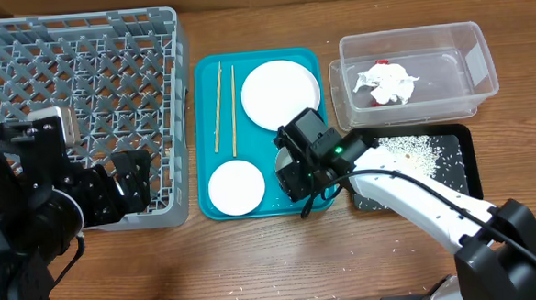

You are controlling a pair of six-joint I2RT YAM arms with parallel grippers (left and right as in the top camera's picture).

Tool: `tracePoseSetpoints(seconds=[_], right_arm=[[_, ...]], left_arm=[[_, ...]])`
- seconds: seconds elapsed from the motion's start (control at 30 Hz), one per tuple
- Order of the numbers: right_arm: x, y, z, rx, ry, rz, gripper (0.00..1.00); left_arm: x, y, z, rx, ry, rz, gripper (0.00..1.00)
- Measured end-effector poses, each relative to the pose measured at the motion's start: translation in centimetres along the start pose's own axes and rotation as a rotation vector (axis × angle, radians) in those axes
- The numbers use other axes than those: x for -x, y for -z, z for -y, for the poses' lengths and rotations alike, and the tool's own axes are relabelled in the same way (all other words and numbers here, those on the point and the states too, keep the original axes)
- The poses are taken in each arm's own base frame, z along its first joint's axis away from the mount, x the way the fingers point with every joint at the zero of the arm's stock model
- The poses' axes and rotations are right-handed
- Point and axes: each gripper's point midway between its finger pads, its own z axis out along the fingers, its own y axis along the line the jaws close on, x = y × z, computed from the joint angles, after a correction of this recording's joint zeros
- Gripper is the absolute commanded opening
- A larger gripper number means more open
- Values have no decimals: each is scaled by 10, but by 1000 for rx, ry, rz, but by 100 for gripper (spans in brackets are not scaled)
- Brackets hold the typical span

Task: Sort waste into correct bins and load items into the dishwasher
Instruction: 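Set the emptied grey bowl back on the teal tray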

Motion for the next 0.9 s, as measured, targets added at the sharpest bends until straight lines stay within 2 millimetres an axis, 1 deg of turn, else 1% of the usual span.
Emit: tracePoseSetpoints(seconds=[0.07,0.1,0.13,0.17,0.23,0.27,0.3,0.37,0.43,0.5,0.53,0.6,0.7,0.77,0.8,0.83,0.9], right_arm=[[5,18,-4,0,-4,-8,92],[11,32,-8,4,-3,1,100],[16,46,-11,8,-4,16,100],[22,68,-17,17,-19,43,100],[29,97,-24,35,-20,92,100],[35,120,-32,62,-23,142,100],[40,133,-37,82,-19,181,100],[50,167,-50,135,-7,280,100],[48,193,-56,161,-2,336,100],[37,206,-54,153,-10,346,100],[35,210,-51,145,-19,352,100],[35,223,-35,108,-57,395,100],[30,248,5,11,-156,472,100],[21,275,32,-66,-218,553,100],[16,287,40,-95,-231,592,100],[9,304,48,-128,-234,648,100],[0,328,54,-175,-214,728,100]], left_arm=[[0,0,0,0,0,0,100],[0,0,0,0,0,-1,100],[0,0,0,0,0,-1,100],[0,-1,0,0,1,-2,100],[0,-1,0,0,0,-1,100],[0,0,0,0,0,-1,100],[0,0,0,0,0,-1,100],[0,0,0,0,0,-1,100],[0,-1,0,0,1,-1,100],[0,0,0,0,0,-1,100],[0,0,0,0,0,-1,100],[0,0,0,0,0,-1,100],[0,0,0,0,0,-1,100],[0,-1,0,0,0,-1,100],[0,0,0,0,0,-1,100],[0,0,0,0,0,-1,100],[0,-1,0,0,0,-1,100]])
